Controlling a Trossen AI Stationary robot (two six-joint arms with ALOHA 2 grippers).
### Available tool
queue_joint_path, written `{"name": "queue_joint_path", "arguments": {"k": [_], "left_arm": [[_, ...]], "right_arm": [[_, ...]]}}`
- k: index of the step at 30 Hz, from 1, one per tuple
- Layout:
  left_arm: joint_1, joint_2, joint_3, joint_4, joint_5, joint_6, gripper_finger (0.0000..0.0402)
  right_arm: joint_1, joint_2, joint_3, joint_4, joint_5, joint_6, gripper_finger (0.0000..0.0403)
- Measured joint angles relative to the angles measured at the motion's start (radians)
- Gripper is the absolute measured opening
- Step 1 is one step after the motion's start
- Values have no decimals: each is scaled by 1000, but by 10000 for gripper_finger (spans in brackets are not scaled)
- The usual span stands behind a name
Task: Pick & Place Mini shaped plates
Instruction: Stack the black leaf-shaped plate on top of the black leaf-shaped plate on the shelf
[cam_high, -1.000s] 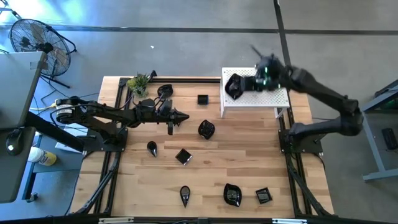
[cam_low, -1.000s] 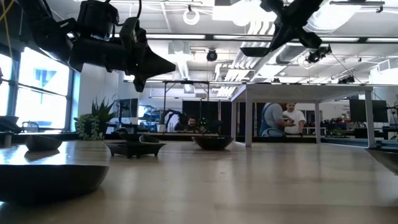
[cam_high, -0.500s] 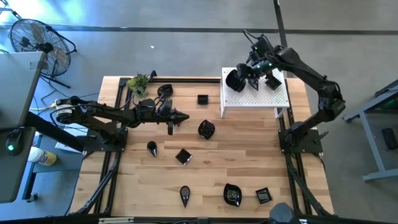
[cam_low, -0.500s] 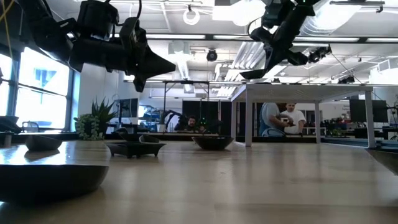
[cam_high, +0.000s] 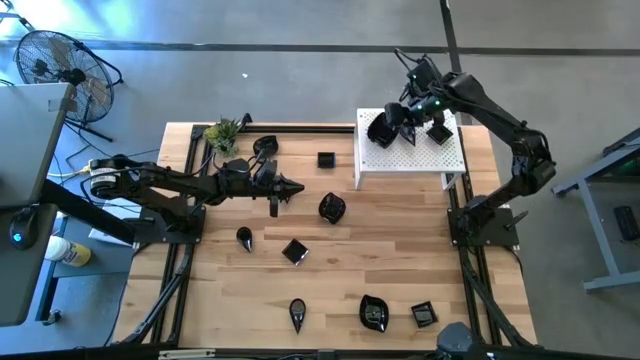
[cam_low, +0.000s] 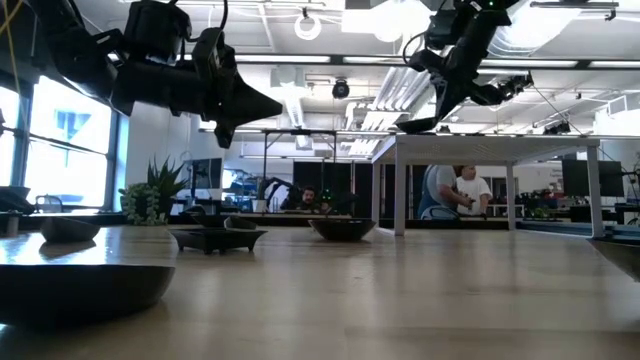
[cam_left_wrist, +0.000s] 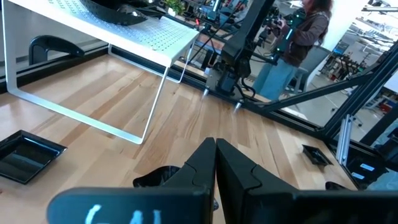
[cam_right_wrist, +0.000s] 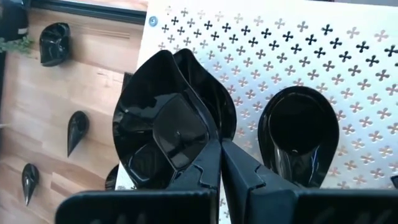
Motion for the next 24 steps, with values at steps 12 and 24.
{"name": "queue_joint_path", "arguments": {"k": [12, 24], "left_arm": [[0, 0, 0, -1, 0, 0, 9], [0, 0, 0, -2, 0, 0, 9]], "right_arm": [[0, 33, 0, 4, 26, -42, 1], [0, 29, 0, 13, 39, -83, 76]]}}
